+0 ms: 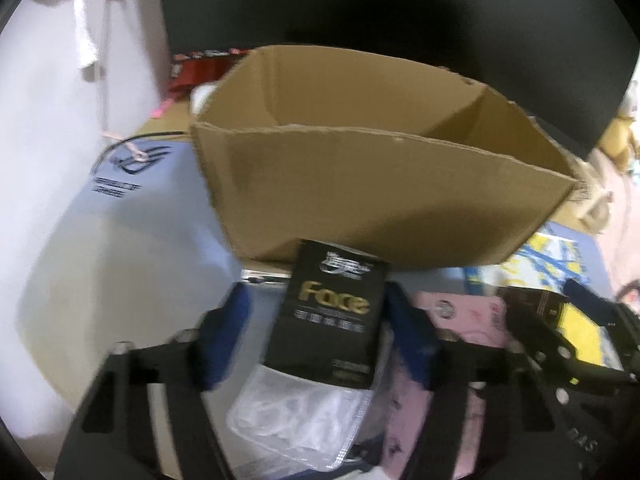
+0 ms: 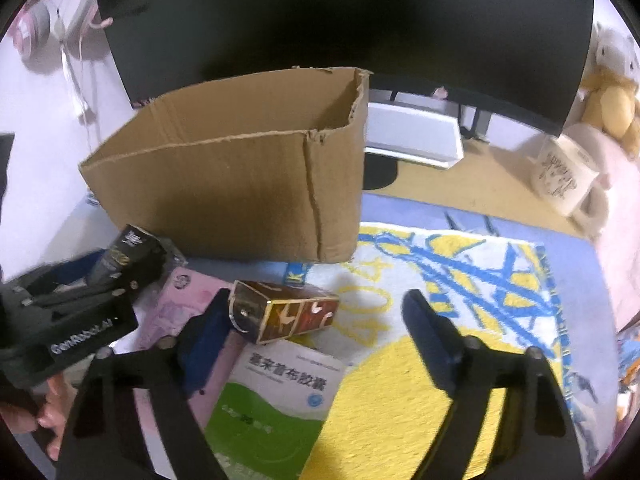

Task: Organize objects
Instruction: 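Grasp the tissue pack with the left tool while the right tool grasps the gold box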

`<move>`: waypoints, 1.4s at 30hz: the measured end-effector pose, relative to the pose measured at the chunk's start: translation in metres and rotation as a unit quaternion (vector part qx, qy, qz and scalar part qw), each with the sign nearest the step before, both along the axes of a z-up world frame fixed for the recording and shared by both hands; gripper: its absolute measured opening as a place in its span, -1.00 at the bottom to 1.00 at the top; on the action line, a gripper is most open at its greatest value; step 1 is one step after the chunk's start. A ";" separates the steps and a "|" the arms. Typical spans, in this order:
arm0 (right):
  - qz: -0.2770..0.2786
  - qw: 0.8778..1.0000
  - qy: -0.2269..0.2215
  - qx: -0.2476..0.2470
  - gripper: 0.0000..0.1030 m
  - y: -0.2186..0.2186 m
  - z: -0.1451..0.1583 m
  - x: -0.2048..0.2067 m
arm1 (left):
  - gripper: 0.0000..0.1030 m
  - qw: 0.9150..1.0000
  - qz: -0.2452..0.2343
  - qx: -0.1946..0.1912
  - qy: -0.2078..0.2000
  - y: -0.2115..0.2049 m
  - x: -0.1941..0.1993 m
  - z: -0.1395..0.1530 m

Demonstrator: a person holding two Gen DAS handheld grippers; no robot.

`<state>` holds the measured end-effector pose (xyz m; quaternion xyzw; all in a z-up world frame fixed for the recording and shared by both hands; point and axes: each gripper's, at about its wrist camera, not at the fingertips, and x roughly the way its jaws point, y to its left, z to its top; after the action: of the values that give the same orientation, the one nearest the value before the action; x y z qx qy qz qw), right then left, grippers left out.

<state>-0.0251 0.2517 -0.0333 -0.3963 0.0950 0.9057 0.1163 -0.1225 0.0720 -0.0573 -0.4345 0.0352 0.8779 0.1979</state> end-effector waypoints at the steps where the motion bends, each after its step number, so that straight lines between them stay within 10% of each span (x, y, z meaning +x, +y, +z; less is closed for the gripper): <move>1: 0.002 1.000 0.002 -0.007 0.33 0.000 0.000 0.000 | -0.01 1.000 -0.006 0.004 -0.001 0.002 0.001 0.000; 5: -0.022 1.000 0.014 -0.009 -0.38 0.001 0.004 0.000 | -0.09 1.000 -0.005 -0.016 0.025 0.009 0.008 0.005; 42: -0.010 0.998 0.059 -0.020 -0.55 -0.005 0.024 0.008 | -0.12 0.994 0.073 -0.005 0.076 -0.046 0.011 0.027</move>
<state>-0.0170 0.2466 -0.0096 -0.3437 0.1240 0.9242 0.1113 -0.1111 0.0265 -0.0301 -0.3693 0.0227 0.9202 0.1276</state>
